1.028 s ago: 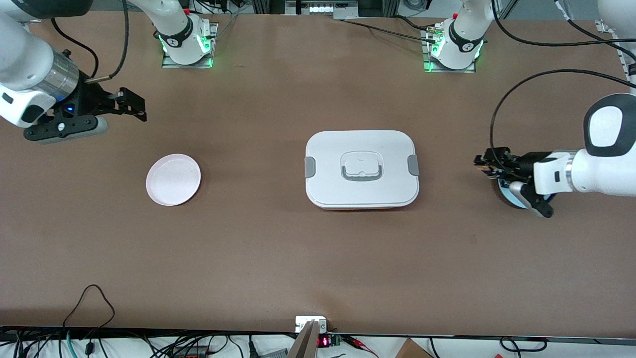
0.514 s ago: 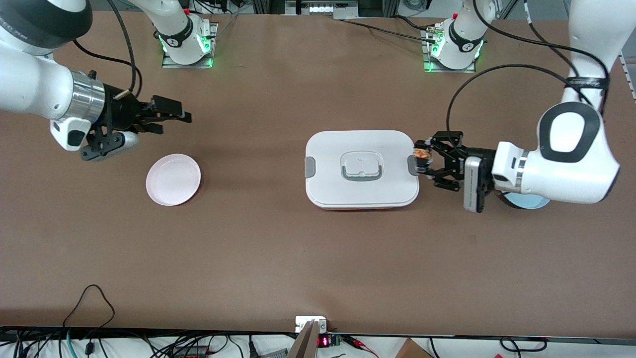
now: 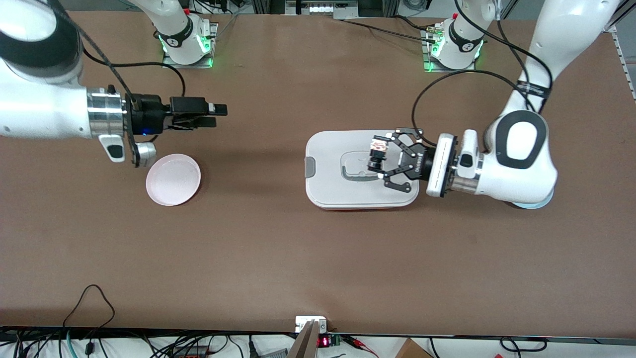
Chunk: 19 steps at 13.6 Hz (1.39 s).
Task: Transfer orange switch to right arm and place
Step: 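Carry the switch toward the middle while the right gripper reaches toward it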
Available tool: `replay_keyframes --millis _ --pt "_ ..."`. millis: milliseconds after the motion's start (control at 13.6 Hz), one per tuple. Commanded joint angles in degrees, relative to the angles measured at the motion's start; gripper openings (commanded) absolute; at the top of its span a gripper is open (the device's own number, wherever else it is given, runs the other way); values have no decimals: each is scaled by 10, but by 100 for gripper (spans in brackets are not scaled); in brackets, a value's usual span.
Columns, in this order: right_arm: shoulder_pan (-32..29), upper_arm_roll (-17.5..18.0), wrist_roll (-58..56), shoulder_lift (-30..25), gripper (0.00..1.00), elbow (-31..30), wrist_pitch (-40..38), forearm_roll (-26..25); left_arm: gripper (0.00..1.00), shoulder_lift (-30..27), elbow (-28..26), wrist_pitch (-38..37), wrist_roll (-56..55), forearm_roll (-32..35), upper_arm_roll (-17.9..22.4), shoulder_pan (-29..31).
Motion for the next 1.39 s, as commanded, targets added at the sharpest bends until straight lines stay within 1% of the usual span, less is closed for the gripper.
replay_keyframes --millis 0,147,294,367,440,734,1028,1174,1321 --pt "3 -1 -5 21 100 -21 18 83 3 -6 -42 64 132 -113 -27 -18" --pt "8 -1 -7 34 100 -24 23 116 3 -7 -60 130 181 -176 -69 -20" --pt "8 -1 -30 50 100 -25 23 134 1 -9 -80 241 252 -255 -131 -20" --pt "8 -1 -44 57 100 -27 23 141 1 -7 -80 284 282 -300 -155 -24" --pt "8 0 -54 64 100 -28 23 148 1 -7 -79 309 294 -333 -161 -33" --pt "17 0 -97 90 100 -28 22 195 1 -7 -68 349 297 -387 -162 -70" --pt "43 0 -146 107 100 -28 23 238 3 -5 -57 363 297 -398 -161 -75" --pt "53 1 -157 113 100 -28 29 271 3 -4 -54 367 296 -400 -161 -78" --pt "67 0 -157 116 100 -28 34 283 2 -5 -55 367 296 -399 -161 -76"
